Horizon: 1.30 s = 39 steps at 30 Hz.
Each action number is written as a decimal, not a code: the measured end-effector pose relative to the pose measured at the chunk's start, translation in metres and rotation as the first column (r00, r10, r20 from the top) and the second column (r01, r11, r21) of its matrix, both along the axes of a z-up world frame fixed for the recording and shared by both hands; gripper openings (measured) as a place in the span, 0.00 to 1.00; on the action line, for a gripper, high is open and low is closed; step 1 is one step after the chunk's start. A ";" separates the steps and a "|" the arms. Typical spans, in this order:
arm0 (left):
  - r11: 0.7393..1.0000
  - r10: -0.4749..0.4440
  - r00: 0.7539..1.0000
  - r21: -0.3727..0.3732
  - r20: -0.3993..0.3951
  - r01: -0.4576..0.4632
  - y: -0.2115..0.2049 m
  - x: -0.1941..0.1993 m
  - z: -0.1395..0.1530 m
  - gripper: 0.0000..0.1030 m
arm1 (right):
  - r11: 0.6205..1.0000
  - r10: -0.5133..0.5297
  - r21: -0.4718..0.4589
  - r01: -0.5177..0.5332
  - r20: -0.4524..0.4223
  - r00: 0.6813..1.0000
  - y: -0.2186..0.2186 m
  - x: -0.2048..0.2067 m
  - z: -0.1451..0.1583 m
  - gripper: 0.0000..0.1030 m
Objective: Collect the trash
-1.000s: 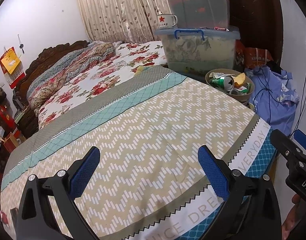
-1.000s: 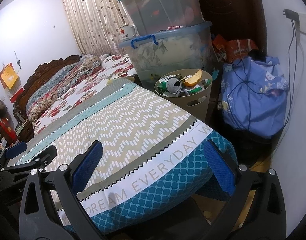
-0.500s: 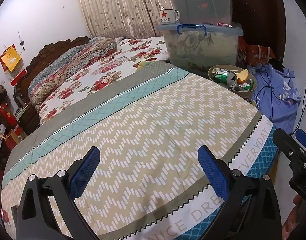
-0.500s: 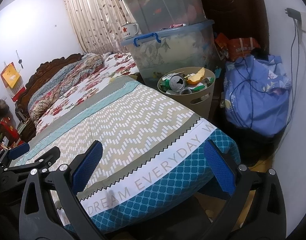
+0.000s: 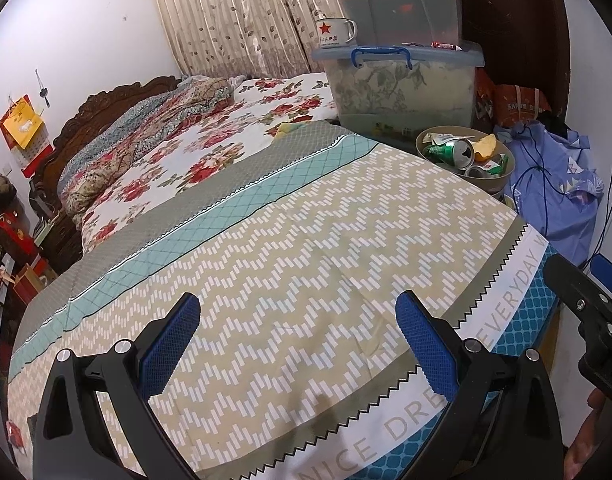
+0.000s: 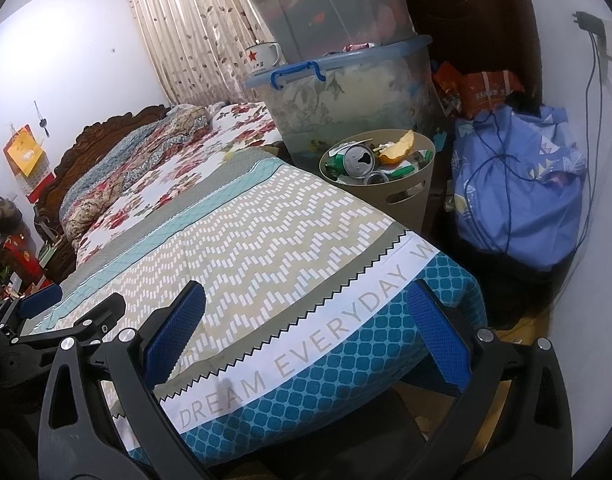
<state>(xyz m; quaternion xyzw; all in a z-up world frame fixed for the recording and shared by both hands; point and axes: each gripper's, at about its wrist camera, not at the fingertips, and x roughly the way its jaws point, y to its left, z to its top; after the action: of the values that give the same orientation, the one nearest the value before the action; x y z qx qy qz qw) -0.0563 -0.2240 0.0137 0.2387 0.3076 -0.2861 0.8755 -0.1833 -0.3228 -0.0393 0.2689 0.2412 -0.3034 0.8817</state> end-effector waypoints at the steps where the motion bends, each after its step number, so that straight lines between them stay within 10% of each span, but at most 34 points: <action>1: 1.000 0.001 1.000 -0.001 -0.001 -0.001 0.000 0.000 0.000 0.92 | 1.000 0.000 0.000 0.000 0.000 1.000 0.001 0.000 0.000 0.97; 39: 1.000 0.011 1.000 0.006 -0.020 -0.011 0.001 0.004 -0.003 0.92 | 1.000 0.002 0.002 -0.002 0.002 1.000 0.003 0.001 0.001 0.97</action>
<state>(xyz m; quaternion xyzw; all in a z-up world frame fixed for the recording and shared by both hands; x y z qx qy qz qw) -0.0525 -0.2229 0.0111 0.2365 0.3187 -0.2829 0.8732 -0.1819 -0.3199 -0.0385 0.2698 0.2410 -0.3020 0.8820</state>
